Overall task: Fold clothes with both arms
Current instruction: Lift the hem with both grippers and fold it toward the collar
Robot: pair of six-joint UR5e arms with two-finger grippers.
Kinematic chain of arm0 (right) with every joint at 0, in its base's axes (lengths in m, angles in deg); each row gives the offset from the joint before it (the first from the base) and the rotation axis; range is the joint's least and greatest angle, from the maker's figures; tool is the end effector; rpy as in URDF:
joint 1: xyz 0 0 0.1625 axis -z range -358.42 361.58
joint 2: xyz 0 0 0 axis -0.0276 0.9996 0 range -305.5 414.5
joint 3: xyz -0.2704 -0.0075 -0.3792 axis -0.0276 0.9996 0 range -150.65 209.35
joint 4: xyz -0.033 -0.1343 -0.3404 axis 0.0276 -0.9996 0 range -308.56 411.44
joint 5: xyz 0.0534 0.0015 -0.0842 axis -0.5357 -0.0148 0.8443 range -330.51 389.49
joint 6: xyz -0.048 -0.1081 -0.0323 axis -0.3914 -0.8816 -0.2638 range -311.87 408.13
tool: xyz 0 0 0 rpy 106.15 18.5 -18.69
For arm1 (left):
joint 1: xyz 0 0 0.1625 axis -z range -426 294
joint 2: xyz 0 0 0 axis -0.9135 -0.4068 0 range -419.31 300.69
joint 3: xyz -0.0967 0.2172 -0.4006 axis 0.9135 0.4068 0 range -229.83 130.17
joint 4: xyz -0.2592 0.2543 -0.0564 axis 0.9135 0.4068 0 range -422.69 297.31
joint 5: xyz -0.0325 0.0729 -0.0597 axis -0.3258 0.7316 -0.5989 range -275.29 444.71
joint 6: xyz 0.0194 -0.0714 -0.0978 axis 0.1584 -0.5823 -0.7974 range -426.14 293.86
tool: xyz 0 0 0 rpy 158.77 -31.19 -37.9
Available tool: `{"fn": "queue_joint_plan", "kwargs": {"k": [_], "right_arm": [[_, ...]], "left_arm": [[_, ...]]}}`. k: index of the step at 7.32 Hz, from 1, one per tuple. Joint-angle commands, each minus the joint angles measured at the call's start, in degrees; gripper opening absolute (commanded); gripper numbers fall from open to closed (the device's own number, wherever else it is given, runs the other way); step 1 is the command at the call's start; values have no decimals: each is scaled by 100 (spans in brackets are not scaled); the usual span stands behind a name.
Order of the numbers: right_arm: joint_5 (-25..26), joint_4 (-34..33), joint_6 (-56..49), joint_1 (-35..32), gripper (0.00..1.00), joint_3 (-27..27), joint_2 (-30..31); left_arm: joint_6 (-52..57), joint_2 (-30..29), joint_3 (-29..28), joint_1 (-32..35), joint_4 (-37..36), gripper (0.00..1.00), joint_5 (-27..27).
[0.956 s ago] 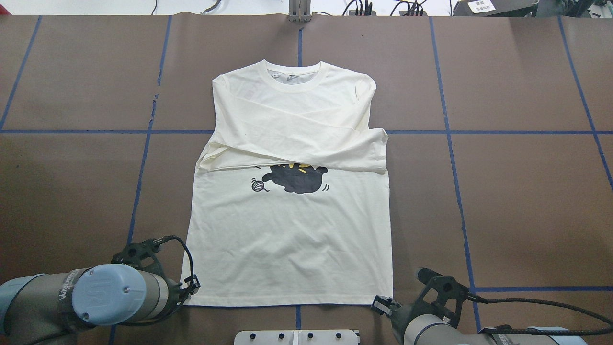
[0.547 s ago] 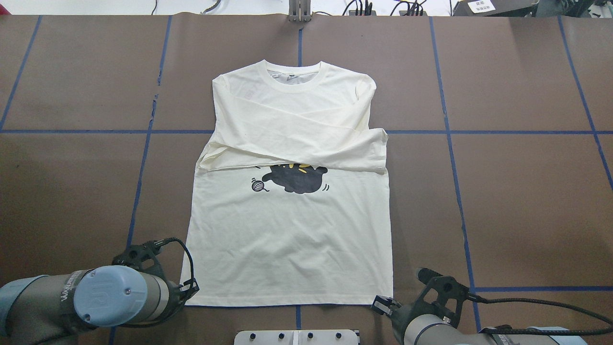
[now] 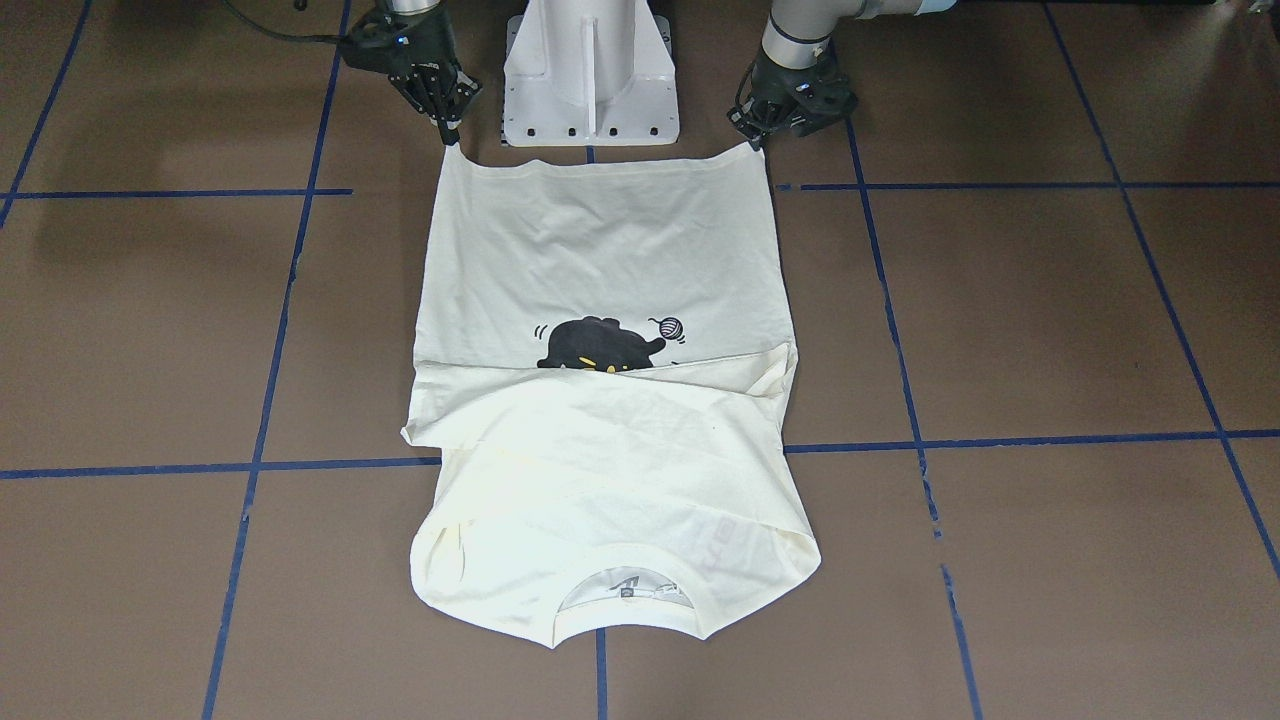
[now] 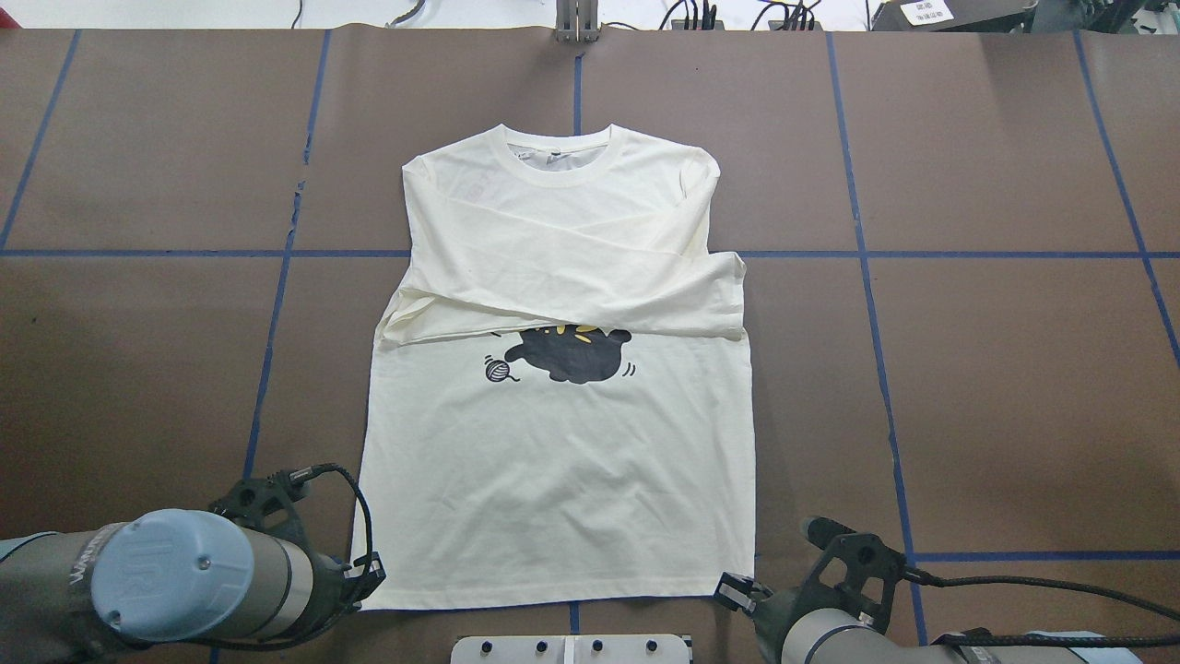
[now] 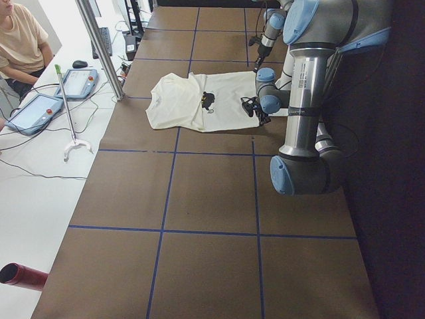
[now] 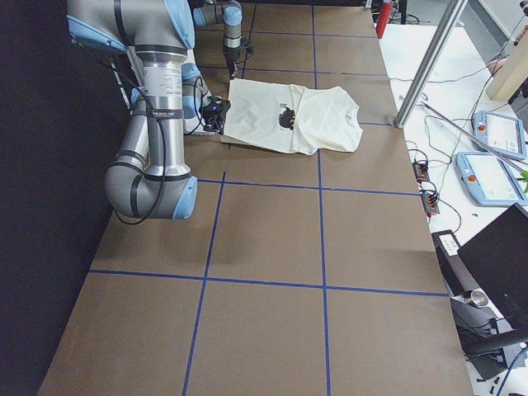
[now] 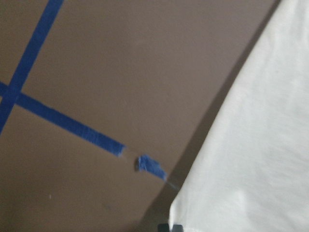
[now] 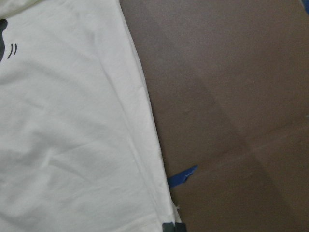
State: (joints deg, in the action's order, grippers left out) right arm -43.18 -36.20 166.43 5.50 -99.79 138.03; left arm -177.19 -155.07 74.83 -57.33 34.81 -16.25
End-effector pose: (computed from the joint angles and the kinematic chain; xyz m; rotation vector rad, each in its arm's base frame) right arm -0.4562 -0.1390 0.3850 0.0434 -0.8873 0.5242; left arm 0.4417 -0.1786 0.4107 -0.2708 0.8152 -0.4068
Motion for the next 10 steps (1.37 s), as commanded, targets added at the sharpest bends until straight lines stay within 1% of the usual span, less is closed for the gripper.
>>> {"fn": "queue_joint_plan", "kwargs": {"k": [1, 2, 3, 4, 5, 6, 7, 8, 9, 10], "right_arm": [[-186, 2, 0, 48, 0, -304, 58], [-178, -24, -18, -135, 0, -523, 119], [-221, -33, -113, -468, 0, -490, 94], [-613, -16, -637, -1071, 0, -334, -89], [-1139, -7, -1381, -1852, 0, 7, -491], [-1675, 11, -1676, -2573, 0, 672, -974], [-1950, 28, -2210, -3128, 0, 1418, -1466], [-2179, 37, -2615, -3604, 0, 2070, -1810], [-2538, 46, -2906, -4096, 0, 2894, -2423], [-2751, 220, -3170, -4388, 0, 3746, -2925]], "left_arm": [[31, 512, 774, -129, -11, 0, -72], [14, 680, 1005, -59, -11, 0, -282], [40, 578, 981, 37, -11, 0, -371], [510, 159, 641, 743, -11, 0, -407], [1272, -350, 194, 1411, -46, 0, -416], [1619, -834, -559, 1836, -20, 0, -407], [2075, -1517, -1271, 2414, -28, 0, -424], [2462, -1985, -2035, 2855, 137, 0, -416], [2936, -2260, -2834, 3295, 721, 0, -407], [3149, -2297, -3521, 3612, 1571, 0, -407]]}}
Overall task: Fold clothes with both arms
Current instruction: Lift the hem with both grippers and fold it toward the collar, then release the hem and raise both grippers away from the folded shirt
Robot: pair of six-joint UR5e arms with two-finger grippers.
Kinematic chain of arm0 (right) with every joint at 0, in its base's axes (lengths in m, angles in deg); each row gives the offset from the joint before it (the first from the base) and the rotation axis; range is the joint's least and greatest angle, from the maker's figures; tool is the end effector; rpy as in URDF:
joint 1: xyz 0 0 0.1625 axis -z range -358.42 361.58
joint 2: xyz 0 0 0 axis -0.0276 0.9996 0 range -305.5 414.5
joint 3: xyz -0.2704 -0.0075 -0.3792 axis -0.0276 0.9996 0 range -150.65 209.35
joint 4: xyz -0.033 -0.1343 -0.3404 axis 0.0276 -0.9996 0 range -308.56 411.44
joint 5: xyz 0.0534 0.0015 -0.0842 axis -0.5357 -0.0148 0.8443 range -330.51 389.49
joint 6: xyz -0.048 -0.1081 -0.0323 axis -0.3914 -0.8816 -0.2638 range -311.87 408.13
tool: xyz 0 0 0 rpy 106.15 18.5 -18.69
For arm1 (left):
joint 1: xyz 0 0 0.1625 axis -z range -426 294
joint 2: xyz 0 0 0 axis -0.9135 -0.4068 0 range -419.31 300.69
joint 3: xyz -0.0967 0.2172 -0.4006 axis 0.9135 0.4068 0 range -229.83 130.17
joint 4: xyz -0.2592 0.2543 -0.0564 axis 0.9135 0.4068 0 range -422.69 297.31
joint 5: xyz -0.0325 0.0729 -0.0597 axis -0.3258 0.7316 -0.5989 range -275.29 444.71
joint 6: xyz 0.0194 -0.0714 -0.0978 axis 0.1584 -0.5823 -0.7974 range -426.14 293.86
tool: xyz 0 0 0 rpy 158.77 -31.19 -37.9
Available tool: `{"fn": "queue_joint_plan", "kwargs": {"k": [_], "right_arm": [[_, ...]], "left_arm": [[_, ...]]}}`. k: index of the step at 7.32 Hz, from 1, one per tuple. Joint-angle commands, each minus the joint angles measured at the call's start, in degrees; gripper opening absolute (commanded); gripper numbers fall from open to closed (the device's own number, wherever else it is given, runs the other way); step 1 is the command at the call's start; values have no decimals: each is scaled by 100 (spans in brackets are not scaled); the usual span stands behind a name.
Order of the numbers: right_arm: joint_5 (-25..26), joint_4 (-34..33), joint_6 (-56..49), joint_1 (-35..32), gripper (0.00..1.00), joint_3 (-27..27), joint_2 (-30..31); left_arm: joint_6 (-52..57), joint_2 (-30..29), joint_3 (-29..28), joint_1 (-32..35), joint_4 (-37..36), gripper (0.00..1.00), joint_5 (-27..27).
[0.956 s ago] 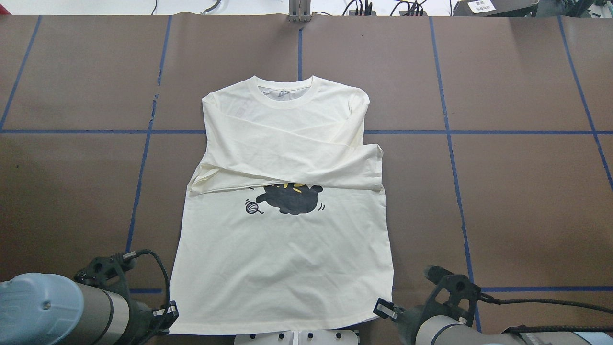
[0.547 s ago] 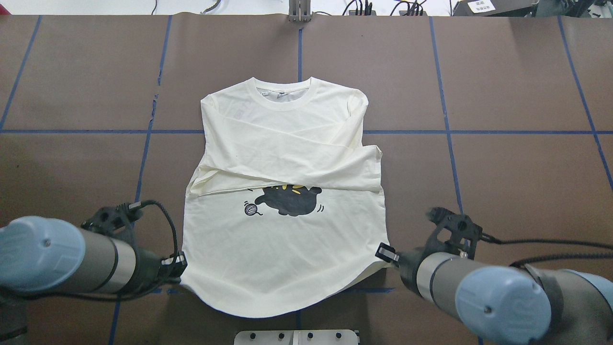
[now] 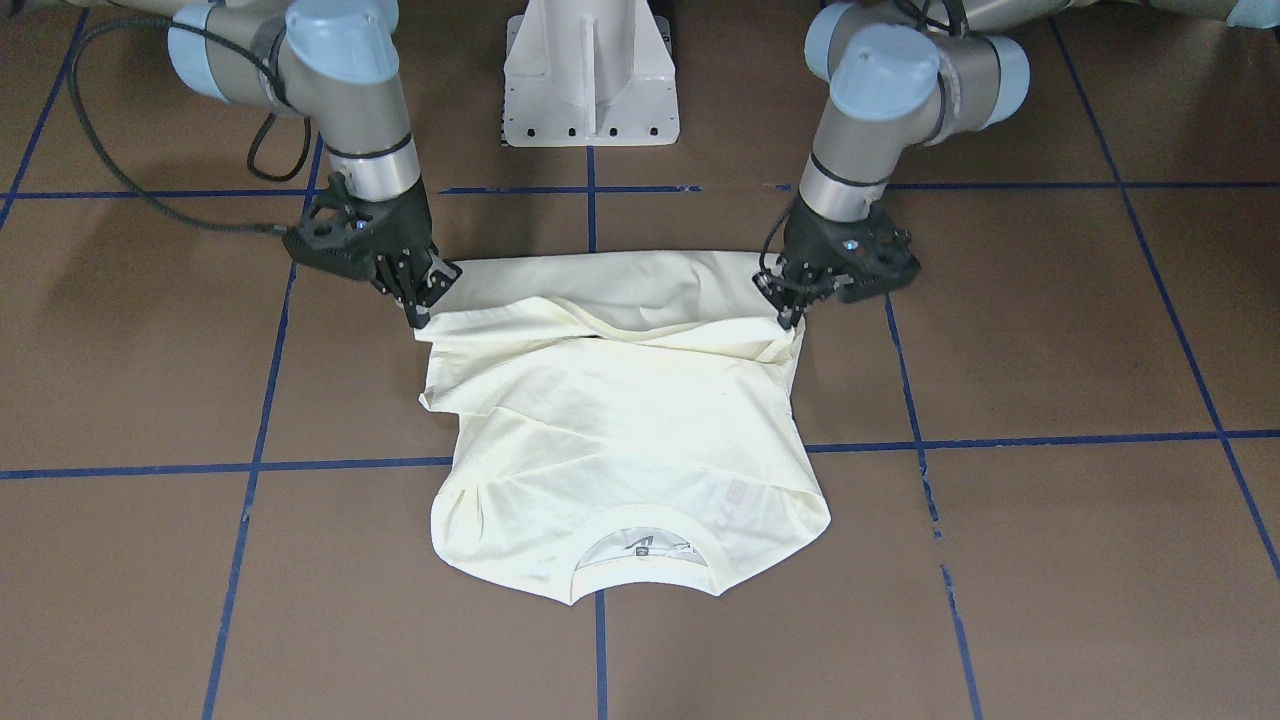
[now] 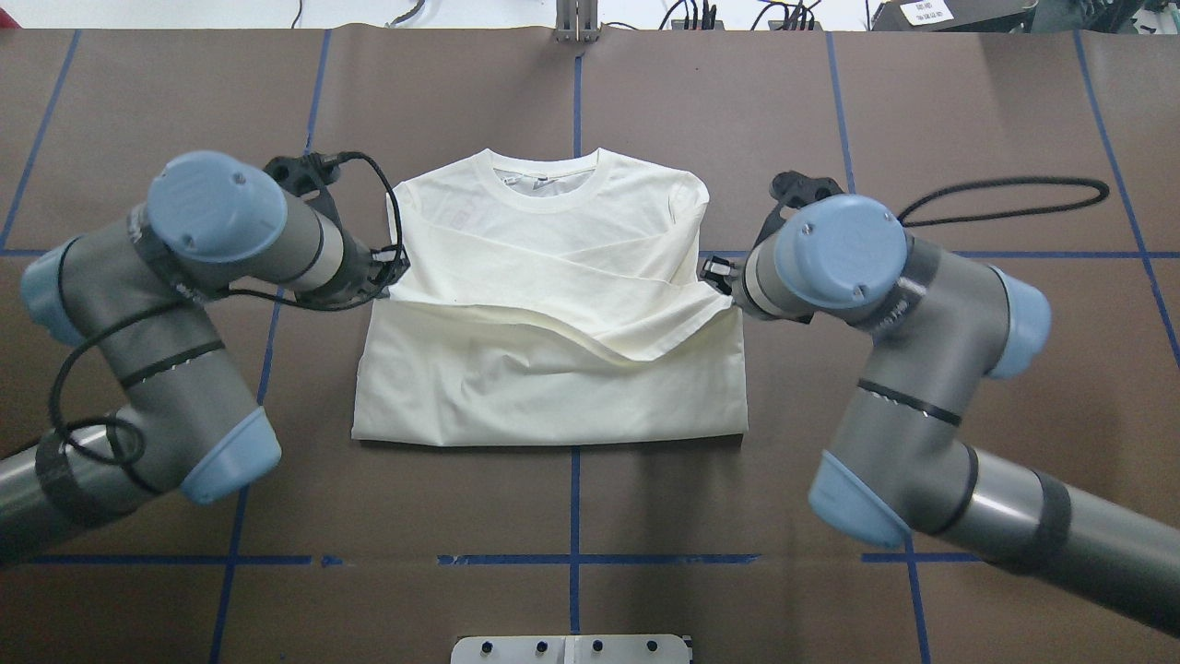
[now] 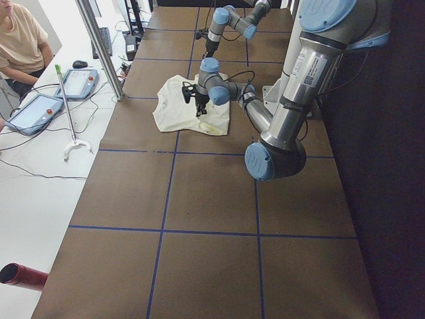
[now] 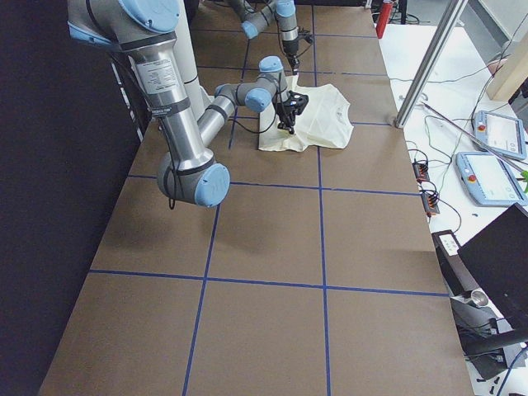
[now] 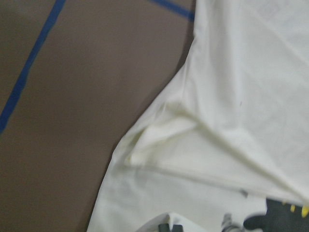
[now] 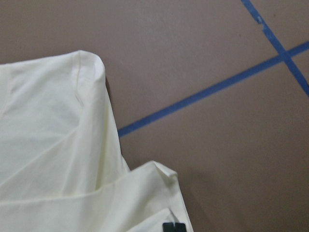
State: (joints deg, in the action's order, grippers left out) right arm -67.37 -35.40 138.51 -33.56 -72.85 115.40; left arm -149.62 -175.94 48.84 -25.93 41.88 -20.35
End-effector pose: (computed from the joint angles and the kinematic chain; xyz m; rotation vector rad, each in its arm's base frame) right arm -0.4551 -0.4656 0.3607 0.1246 -0.7836 0.5413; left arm 0.4268 -0.4916 0.3812 0.1171 0.8990 -0.4310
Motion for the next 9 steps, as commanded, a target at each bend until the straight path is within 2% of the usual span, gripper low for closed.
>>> {"fn": "queue_joint_plan", "kwargs": {"k": [1, 2, 3, 4, 6, 7, 8, 9], "right_arm": [[-404, 951, -407, -711, 0, 1818, -858], [-491, 1350, -494, -818, 0, 2435, -1052], [-501, 1363, -739, -932, 0, 2789, -1306], [-510, 1372, -820, -986, 0, 2932, -1396], [-510, 1407, -856, -1021, 0, 3721, -2009], [-501, 1503, -856, -1004, 0, 3803, -2046], [-501, 1660, -856, -1004, 0, 3926, -2038], [-492, 1671, -882, -995, 0, 3935, -2021]], "left_arm": [[455, -219, -1389, 642, 1351, 0, 21], [542, -271, -1585, 669, 1504, 0, 169], [561, -281, -1709, 678, 1549, 0, 553], [552, -298, -1797, 670, 1576, 0, 592], [552, -307, -2070, 670, 1909, 0, 610], [552, -307, -2097, 670, 1927, 0, 662], [543, -316, -2097, 670, 1936, 2, 680], [543, -333, -2097, 661, 1945, 14, 680]]}}
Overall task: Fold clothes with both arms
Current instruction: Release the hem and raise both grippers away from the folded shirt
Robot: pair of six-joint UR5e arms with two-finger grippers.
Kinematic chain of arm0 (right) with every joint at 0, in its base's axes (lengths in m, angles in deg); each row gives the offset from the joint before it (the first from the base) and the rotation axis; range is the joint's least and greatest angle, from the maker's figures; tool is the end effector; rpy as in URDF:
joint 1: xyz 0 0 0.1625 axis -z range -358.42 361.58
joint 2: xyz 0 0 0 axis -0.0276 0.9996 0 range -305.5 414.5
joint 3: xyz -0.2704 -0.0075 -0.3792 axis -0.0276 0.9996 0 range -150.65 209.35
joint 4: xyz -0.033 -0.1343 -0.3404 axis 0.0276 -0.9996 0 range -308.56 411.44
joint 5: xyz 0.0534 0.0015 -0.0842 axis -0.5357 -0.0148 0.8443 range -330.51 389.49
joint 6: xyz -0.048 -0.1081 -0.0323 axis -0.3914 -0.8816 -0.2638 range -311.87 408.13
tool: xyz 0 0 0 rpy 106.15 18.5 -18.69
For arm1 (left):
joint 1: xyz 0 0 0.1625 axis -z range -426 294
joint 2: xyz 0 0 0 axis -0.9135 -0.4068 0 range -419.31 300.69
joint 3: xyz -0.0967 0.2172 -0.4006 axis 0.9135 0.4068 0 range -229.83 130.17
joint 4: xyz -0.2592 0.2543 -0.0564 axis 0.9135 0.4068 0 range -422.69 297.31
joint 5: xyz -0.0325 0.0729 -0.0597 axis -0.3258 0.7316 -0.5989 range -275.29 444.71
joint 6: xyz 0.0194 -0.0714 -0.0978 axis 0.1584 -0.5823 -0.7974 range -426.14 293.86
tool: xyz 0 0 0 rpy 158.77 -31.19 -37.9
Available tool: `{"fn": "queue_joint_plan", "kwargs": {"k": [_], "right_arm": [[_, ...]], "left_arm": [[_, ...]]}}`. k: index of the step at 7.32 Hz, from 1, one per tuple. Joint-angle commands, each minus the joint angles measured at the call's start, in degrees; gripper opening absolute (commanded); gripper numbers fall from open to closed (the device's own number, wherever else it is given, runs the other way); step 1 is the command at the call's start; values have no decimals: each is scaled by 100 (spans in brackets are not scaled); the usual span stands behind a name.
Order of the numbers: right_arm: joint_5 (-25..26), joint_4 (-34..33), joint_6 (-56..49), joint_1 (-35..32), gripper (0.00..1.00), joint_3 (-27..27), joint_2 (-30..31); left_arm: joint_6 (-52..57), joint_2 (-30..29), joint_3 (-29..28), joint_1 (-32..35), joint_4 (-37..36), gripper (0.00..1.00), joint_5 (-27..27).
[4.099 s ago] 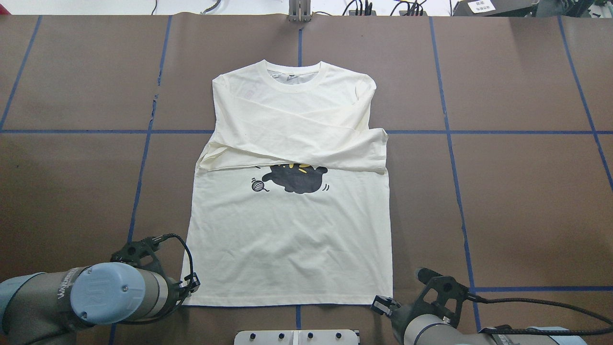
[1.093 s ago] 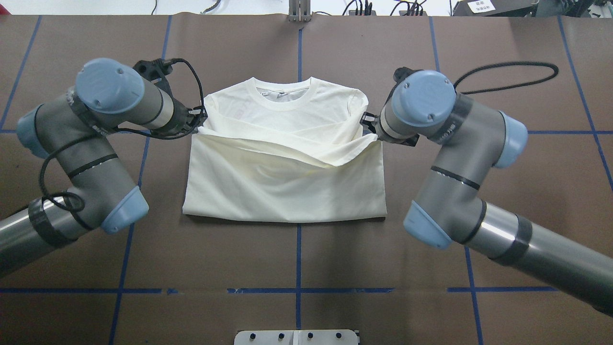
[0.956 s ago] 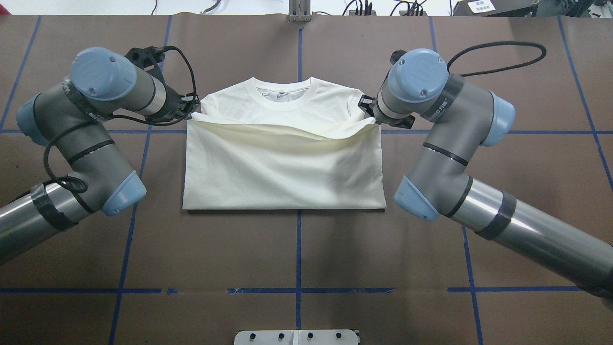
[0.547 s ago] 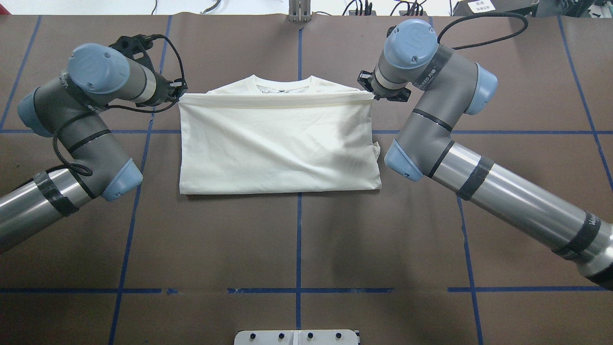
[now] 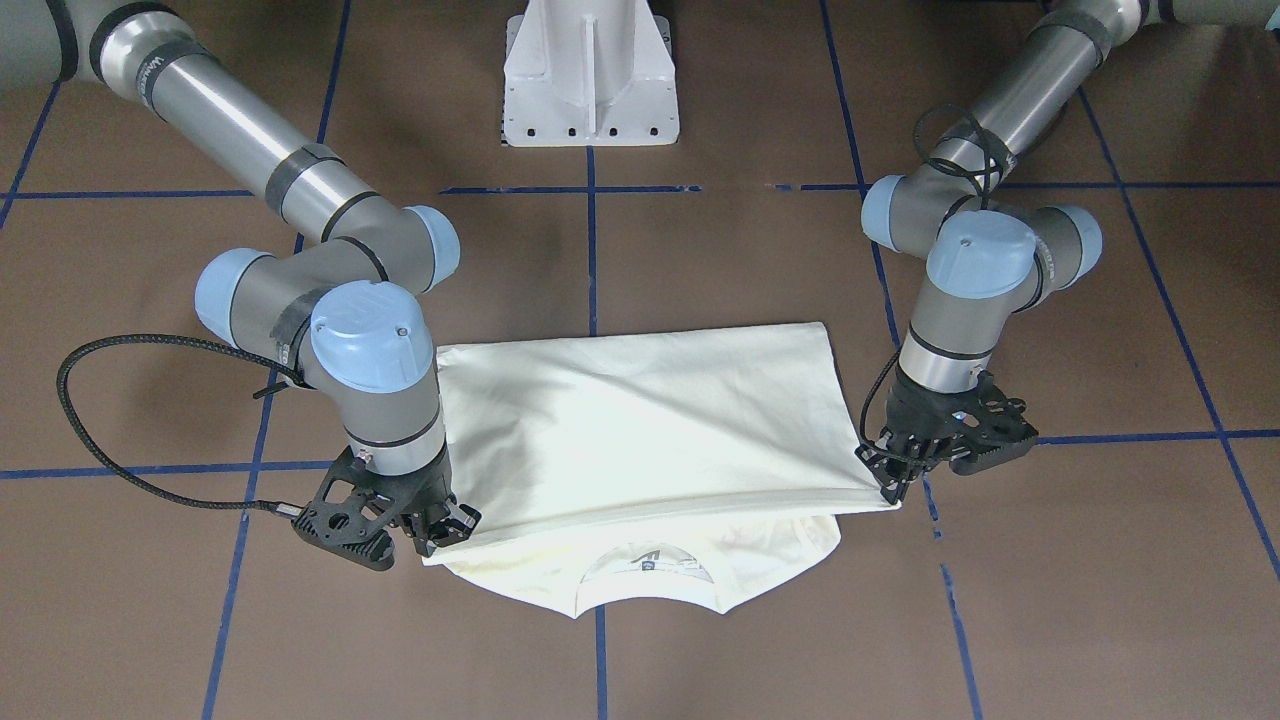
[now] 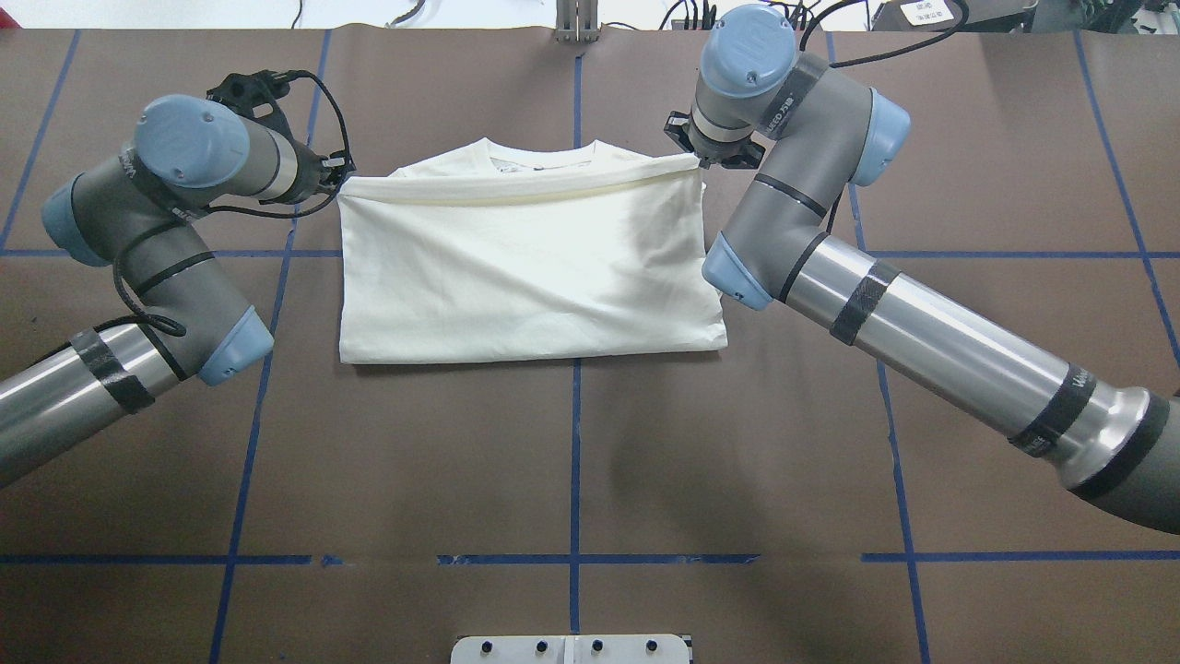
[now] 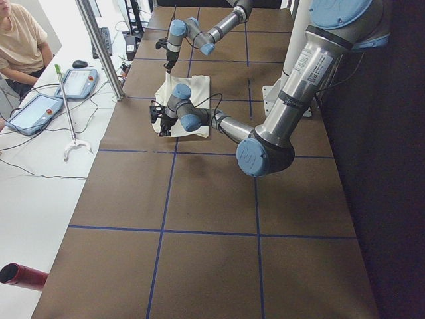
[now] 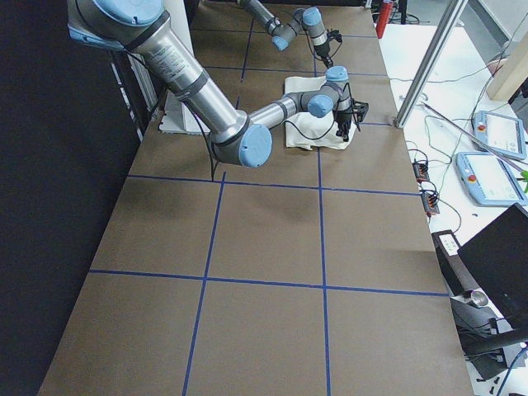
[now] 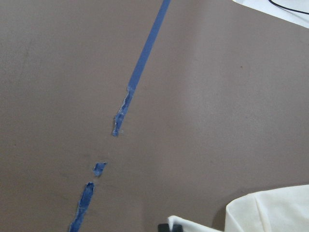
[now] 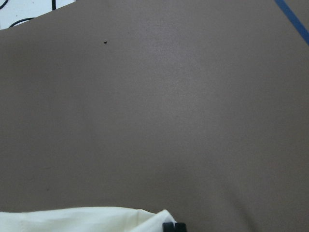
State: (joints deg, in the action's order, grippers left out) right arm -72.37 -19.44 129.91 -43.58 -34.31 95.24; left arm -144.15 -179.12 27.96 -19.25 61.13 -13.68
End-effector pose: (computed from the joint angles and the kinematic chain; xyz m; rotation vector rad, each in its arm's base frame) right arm -0.5034 -0.6596 0.3556 0.1537 -0.7512 0.5375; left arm 0.4058 -0.5999 0.4609 0.3240 0.8571 -0.4986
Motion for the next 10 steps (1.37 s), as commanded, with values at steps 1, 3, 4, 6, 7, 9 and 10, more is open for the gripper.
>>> {"fn": "queue_joint_plan", "kwargs": {"k": [1, 3, 4, 6, 7, 9, 10], "right_arm": [[69, 84, -31, 121, 29, 81, 14], [105, 93, 56, 192, 40, -189, 31], [61, 101, 66, 184, 42, -800, 458], [-97, 40, 118, 550, 54, -2304, 1574], [-80, 92, 736, 727, 56, -2536, 1830], [-45, 110, 1401, 947, 57, -2958, 2226], [-53, 110, 1402, 1009, 57, -3134, 2376]], "left_arm": [[-12, -16, -1, 1, 28, 25, 14], [-3, 2, 34, 18, 343, 36, -39], [-21, 37, 43, 27, 501, 37, -48], [-47, 98, 87, 54, 582, 38, -57], [-56, 98, 87, 54, 582, 38, -65], [-65, 125, 87, 54, 582, 38, -83], [-65, 125, 78, 45, 582, 38, -74]]}}
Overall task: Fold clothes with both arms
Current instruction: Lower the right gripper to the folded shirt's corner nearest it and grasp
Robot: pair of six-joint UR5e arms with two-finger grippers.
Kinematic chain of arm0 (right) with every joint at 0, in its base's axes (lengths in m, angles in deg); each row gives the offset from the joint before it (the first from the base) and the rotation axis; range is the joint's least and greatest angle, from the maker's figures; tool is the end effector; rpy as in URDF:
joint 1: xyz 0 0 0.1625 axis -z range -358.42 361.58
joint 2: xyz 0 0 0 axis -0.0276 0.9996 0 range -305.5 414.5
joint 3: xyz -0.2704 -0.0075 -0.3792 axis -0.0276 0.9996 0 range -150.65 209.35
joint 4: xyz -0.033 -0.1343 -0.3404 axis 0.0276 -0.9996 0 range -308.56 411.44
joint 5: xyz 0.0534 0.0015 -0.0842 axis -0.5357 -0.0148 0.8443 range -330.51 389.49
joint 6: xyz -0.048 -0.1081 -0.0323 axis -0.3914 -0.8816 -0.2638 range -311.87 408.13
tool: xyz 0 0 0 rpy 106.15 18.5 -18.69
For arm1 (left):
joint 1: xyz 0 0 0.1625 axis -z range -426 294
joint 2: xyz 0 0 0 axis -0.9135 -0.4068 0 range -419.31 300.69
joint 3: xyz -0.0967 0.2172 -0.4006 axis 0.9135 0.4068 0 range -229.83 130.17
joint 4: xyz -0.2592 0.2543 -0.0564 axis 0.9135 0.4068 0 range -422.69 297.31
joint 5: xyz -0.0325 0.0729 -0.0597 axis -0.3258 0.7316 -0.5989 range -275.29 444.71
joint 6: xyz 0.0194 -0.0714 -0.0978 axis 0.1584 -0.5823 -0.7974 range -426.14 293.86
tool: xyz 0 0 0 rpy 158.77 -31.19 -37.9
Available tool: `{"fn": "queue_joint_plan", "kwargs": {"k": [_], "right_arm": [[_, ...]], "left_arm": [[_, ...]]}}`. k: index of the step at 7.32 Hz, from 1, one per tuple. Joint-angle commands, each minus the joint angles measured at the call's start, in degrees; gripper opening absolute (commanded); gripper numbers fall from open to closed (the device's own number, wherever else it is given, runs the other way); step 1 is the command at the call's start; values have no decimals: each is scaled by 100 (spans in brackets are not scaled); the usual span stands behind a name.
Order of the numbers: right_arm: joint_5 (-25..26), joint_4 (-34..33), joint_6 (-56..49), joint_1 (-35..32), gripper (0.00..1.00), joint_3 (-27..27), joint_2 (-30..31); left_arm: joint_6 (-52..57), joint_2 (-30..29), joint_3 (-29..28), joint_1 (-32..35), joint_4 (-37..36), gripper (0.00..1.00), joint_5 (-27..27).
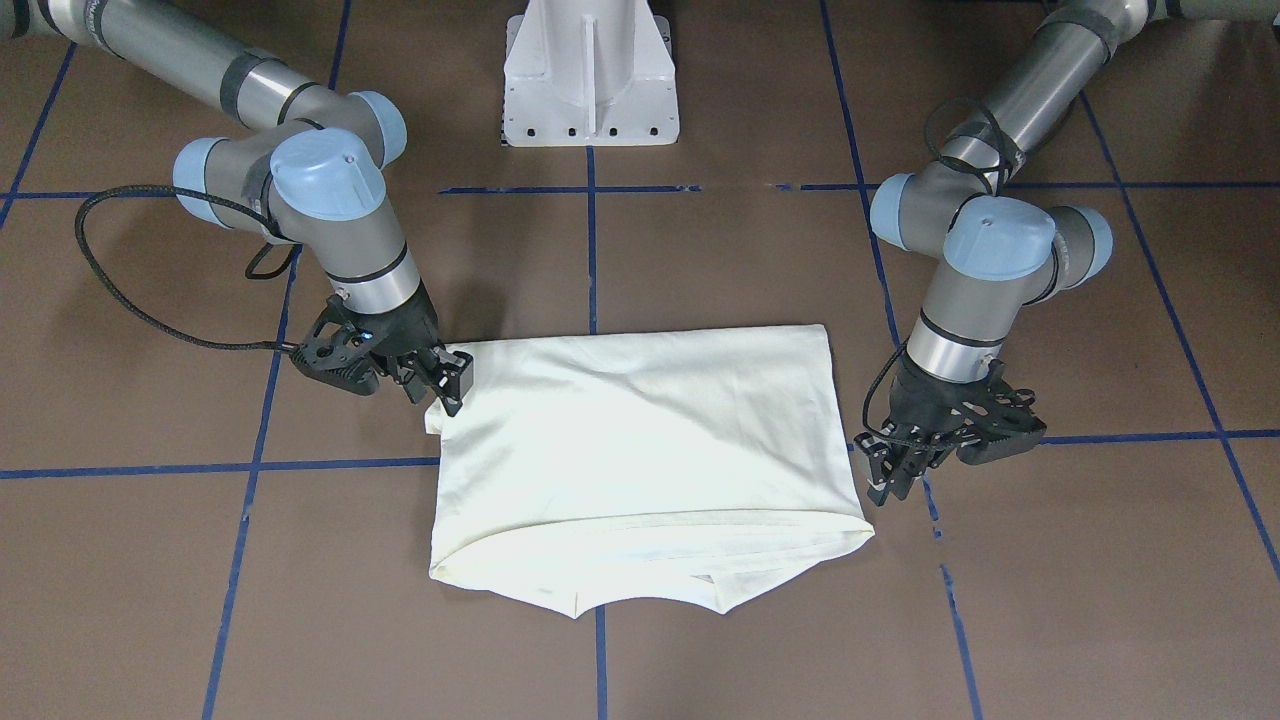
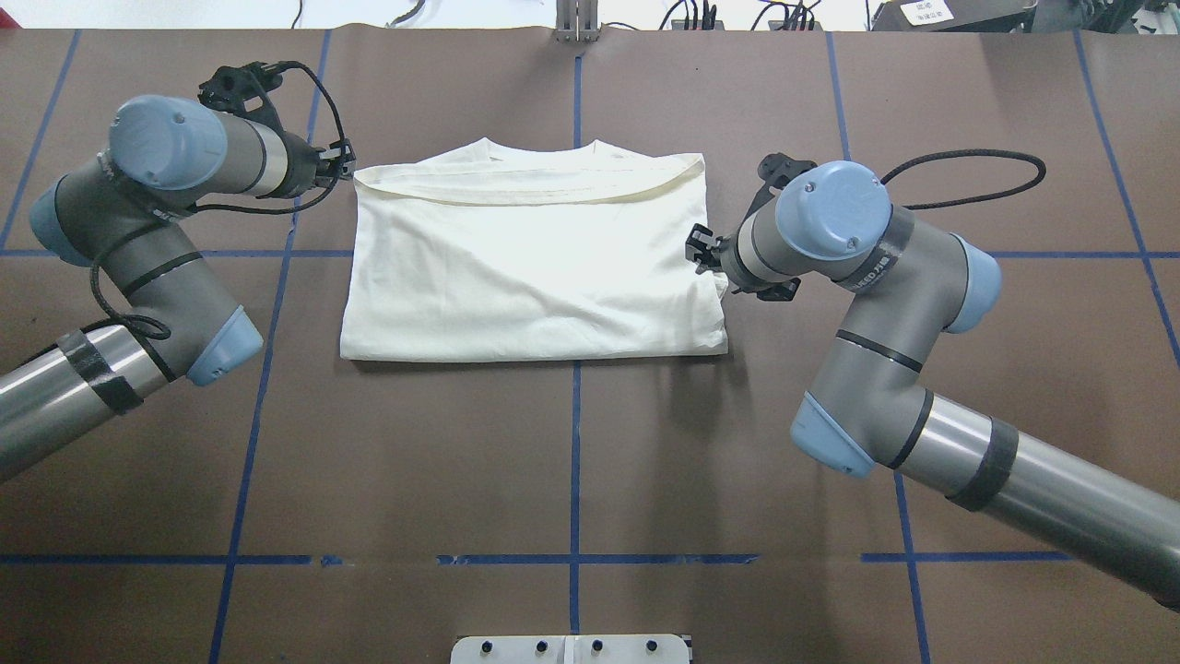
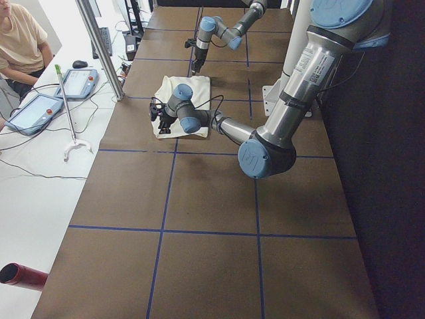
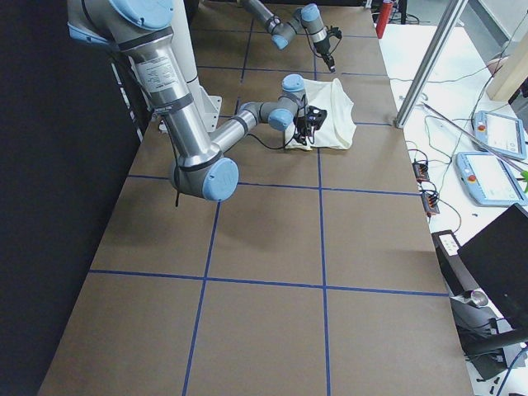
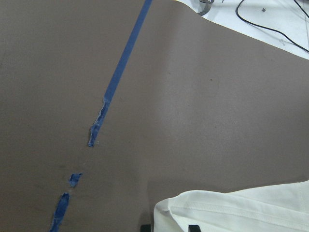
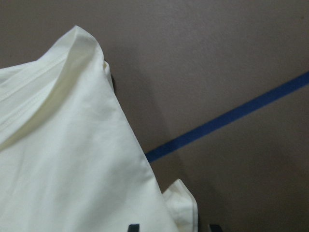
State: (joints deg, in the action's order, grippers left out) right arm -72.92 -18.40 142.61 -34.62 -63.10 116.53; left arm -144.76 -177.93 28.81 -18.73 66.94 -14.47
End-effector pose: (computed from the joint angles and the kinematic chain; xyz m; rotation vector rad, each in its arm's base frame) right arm -0.4770 -0.4818 0.3996 0.0463 -0.9138 0.5652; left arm 0.3955 -0.5958 0.4525 0.3611 0.9460 -0.4933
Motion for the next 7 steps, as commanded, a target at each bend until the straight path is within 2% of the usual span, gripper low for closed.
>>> {"fn": "queue_joint_plan", "kwargs": {"k": [1, 4, 5, 6, 7], "right_arm": [[10, 6, 193, 183, 58, -239, 249], [80, 6, 220, 394, 57, -125, 249], [89, 6, 220, 412, 51, -125, 240], [89, 6, 228, 438, 33, -125, 249], [81, 6, 237, 465, 0, -151, 249]], "left_arm": [[5, 14, -15, -16, 1, 38, 4], [-4, 15, -16, -16, 1, 38, 30], [-4, 15, -16, -16, 1, 38, 30], [5, 23, -16, -7, 1, 38, 30], [5, 23, -16, -7, 1, 38, 39]]}}
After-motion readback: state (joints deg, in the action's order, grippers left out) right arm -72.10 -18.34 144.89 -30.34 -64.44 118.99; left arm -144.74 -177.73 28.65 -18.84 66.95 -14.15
